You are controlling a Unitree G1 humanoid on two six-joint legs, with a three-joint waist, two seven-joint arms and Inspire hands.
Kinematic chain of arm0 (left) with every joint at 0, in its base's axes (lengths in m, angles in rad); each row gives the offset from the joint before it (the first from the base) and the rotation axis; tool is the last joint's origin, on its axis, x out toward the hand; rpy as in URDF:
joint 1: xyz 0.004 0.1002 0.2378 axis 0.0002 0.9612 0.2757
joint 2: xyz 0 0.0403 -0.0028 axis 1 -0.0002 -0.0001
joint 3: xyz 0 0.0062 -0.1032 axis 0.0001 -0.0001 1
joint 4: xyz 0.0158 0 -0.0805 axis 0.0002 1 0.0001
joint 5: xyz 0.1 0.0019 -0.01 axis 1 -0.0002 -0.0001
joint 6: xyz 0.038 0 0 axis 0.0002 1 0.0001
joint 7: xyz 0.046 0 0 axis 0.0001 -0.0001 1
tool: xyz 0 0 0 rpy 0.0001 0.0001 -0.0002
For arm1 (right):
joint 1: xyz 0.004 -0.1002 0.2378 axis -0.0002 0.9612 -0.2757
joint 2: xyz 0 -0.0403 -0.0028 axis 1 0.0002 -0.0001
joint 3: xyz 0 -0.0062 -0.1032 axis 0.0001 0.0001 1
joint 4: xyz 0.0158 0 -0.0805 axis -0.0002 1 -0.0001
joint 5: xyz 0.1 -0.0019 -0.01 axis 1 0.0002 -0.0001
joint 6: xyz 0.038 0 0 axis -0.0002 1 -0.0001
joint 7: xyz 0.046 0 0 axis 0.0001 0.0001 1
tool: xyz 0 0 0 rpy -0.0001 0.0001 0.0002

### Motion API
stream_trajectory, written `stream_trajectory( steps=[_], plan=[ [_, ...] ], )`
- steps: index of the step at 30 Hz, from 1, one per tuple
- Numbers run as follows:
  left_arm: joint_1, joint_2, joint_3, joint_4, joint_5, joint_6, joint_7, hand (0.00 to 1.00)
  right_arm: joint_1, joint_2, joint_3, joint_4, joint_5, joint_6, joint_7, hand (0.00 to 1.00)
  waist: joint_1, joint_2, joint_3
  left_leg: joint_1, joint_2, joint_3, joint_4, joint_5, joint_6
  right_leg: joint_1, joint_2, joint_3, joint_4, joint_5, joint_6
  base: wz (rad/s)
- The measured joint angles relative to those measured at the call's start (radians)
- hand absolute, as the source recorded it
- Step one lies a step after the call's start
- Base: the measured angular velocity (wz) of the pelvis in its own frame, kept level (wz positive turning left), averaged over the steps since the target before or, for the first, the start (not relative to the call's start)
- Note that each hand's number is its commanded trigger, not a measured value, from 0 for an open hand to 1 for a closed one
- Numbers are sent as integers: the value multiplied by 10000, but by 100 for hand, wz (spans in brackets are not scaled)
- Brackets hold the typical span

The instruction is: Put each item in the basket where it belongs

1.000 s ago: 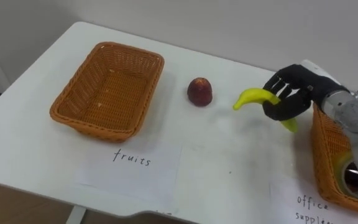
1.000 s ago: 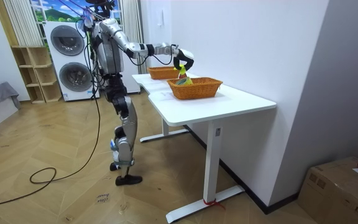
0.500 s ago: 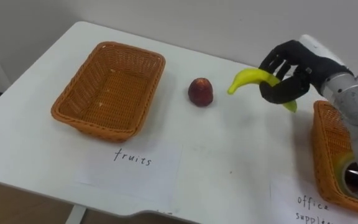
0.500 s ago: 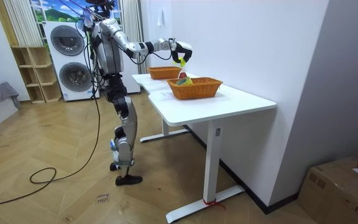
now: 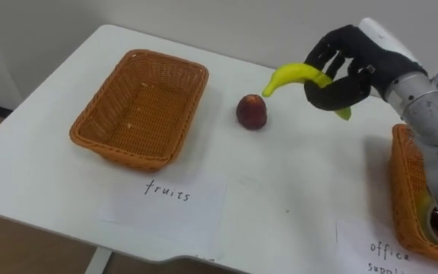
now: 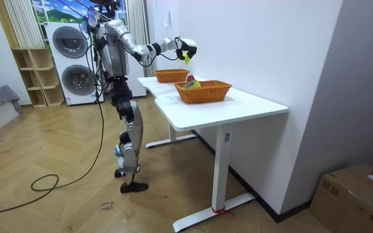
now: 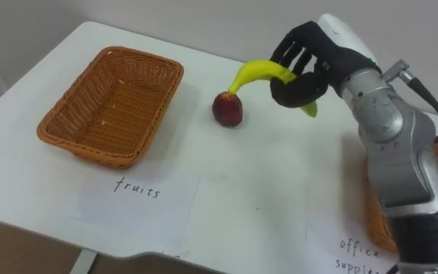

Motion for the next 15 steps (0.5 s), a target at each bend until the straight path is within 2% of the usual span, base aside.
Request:
stream_trajectory(
  steps=[5,9,15],
  plan=[
    [79,-45,-51,-8,-34,73,37,0,-349,327,38,2,442,93,-64,100,57,27,-3,-7,0,-22,2,0,0,-5,5,-33,-2,-1,1,0],
    [66,-67,-49,-29,59,154,31,0,-582,341,59,2,741,166,-95,100,174,13,-14,-15,-3,-43,-3,0,0,-11,70,-21,-3,-2,3,0],
    [242,-56,-53,-249,78,203,35,0,-845,340,308,-8,745,204,-305,100,348,-109,-106,-44,-10,-220,44,10,1,14,58,-239,-2,-3,4,9]
  ],
)
